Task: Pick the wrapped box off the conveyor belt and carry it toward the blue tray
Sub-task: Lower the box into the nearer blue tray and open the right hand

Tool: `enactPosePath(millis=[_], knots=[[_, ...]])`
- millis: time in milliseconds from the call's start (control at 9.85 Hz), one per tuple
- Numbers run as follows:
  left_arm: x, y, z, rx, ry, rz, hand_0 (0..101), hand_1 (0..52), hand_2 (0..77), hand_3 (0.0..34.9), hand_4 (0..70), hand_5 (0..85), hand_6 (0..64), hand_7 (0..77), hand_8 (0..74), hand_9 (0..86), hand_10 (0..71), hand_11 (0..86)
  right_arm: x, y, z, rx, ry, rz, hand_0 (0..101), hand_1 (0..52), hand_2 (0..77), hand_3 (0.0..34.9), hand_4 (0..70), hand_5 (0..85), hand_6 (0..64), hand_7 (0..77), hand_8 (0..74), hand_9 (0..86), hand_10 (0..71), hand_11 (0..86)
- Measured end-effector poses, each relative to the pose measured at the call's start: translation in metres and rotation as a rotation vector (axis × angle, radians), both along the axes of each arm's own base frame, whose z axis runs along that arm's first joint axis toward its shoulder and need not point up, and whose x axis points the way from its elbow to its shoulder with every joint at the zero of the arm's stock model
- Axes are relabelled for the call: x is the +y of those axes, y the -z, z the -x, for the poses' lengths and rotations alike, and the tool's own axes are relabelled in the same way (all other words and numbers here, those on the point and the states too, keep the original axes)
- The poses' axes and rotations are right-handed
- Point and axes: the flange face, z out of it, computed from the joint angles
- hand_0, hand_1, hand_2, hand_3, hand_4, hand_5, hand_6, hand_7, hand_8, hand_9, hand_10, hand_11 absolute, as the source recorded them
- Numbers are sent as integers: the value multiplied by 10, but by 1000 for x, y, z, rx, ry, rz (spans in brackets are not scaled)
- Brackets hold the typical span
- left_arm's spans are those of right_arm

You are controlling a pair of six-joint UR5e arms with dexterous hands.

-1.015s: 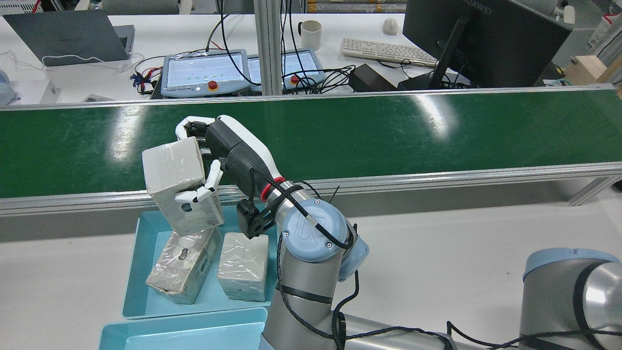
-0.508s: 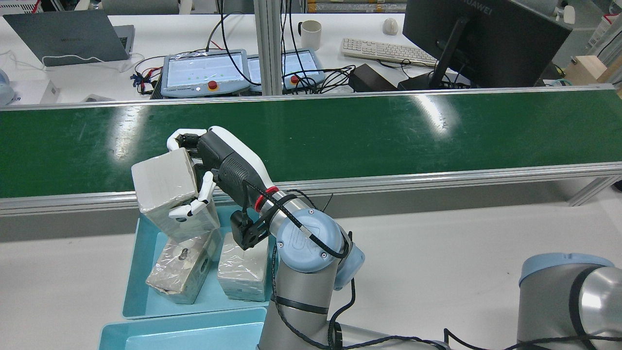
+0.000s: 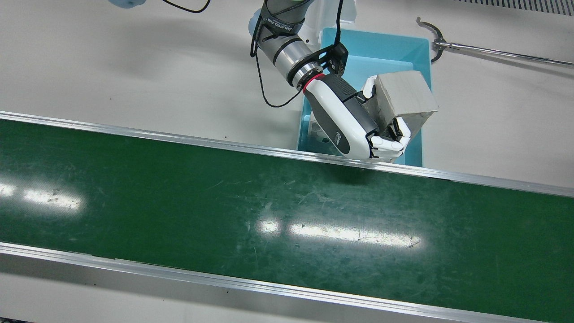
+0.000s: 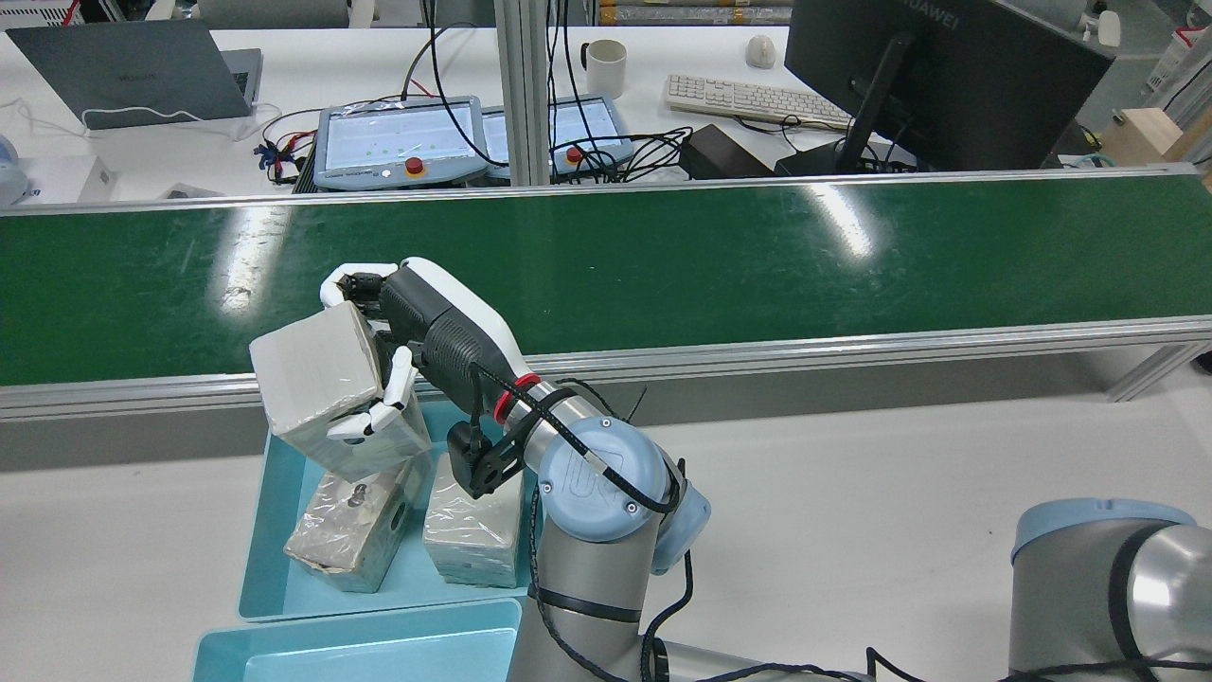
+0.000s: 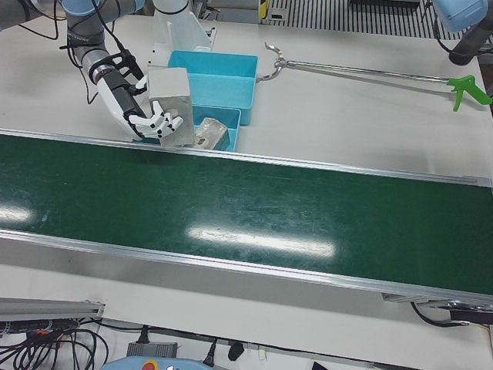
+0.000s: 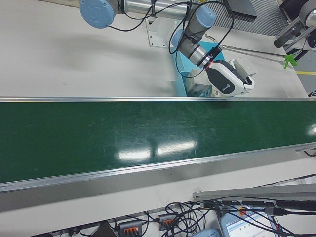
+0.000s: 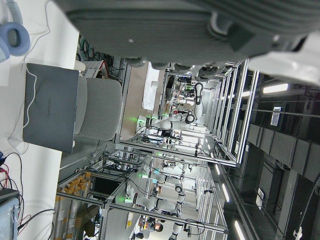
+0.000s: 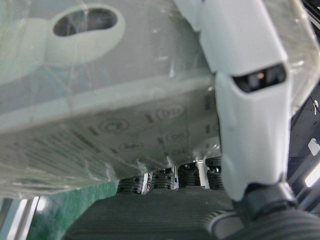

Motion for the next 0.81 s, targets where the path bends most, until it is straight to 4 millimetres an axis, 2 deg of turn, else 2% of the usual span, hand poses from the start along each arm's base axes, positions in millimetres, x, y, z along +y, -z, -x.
enactPosePath(millis=[305, 406, 508, 609, 711, 812], knots=[[0, 0, 0, 0, 0, 0, 0, 0, 11, 0, 0, 11, 0, 0, 0, 0, 0, 0, 2, -12, -2, -13, 7, -5, 527, 0, 409, 0, 387, 682, 398, 693, 480, 584, 551, 338], [0, 0, 0, 0, 0, 0, 0, 0, 11, 0, 0, 11, 0, 0, 0, 0, 0, 0, 4, -12, -5, -26, 10, -11, 540, 0, 404, 0, 393, 698, 398, 693, 458, 589, 551, 338], [0, 0, 0, 0, 0, 0, 0, 0, 5, 0, 0, 11, 0, 5, 0, 0, 5, 0, 6, -9, -8, -40, 11, -19, 546, 5, 327, 48, 267, 676, 300, 704, 365, 562, 551, 338], [0, 0, 0, 0, 0, 0, 0, 0, 5, 0, 0, 11, 0, 5, 0, 0, 5, 0, 8, -5, -12, -52, 11, -25, 546, 5, 327, 48, 267, 676, 300, 704, 365, 562, 551, 338], [0, 0, 0, 0, 0, 0, 0, 0, 5, 0, 0, 11, 0, 5, 0, 0, 0, 0, 10, -1, -16, -63, 12, -31, 581, 5, 327, 117, 224, 425, 158, 589, 147, 360, 529, 338], [0, 0, 0, 0, 0, 0, 0, 0, 5, 0, 0, 11, 0, 0, 0, 0, 5, 0, 11, 1, -19, -72, 12, -36, 581, 5, 327, 117, 224, 425, 158, 589, 147, 360, 529, 338]])
